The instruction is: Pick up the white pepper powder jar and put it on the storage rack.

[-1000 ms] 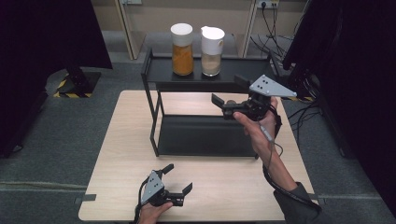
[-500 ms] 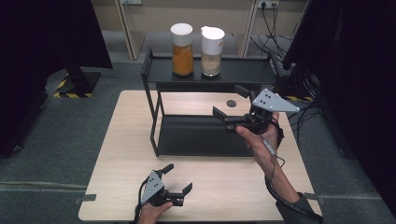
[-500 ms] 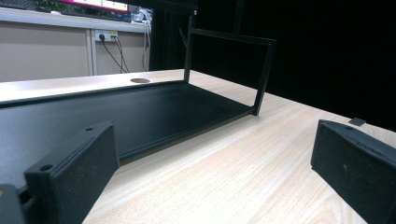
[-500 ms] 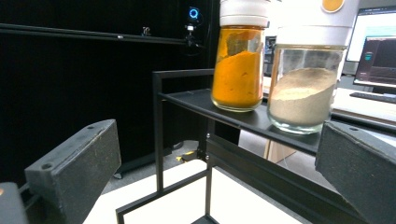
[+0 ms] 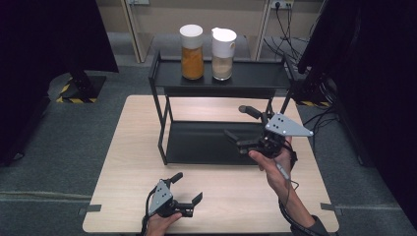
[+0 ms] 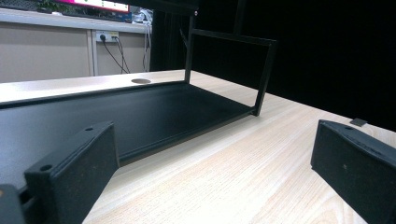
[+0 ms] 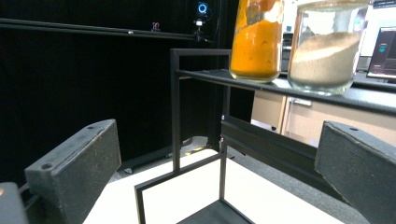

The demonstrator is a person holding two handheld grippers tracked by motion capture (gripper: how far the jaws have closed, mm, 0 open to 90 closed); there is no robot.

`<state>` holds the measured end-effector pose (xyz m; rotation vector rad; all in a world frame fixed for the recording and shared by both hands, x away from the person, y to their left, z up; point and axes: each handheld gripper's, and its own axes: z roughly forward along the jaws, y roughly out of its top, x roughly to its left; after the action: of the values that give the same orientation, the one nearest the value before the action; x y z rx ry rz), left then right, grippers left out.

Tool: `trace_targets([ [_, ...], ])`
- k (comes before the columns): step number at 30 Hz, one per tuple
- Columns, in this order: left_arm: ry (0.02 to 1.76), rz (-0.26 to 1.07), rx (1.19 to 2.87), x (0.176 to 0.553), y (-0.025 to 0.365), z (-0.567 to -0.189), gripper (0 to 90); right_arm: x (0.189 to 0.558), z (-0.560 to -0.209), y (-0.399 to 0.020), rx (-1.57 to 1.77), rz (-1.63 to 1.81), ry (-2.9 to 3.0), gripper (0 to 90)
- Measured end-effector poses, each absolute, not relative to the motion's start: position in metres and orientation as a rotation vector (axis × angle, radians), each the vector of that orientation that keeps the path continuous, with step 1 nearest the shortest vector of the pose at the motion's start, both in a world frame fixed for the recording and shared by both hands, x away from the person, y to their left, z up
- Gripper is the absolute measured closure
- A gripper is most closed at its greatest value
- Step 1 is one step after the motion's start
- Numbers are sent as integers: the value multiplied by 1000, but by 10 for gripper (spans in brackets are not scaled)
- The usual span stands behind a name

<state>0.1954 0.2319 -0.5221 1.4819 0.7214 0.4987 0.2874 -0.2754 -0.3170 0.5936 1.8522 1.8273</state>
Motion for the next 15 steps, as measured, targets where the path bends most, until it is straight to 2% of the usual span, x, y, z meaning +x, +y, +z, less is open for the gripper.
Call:
trace_targets([
  [15, 722, 503, 1480, 195, 232, -522, 1, 274, -347, -281, 595, 1809, 1872, 5],
])
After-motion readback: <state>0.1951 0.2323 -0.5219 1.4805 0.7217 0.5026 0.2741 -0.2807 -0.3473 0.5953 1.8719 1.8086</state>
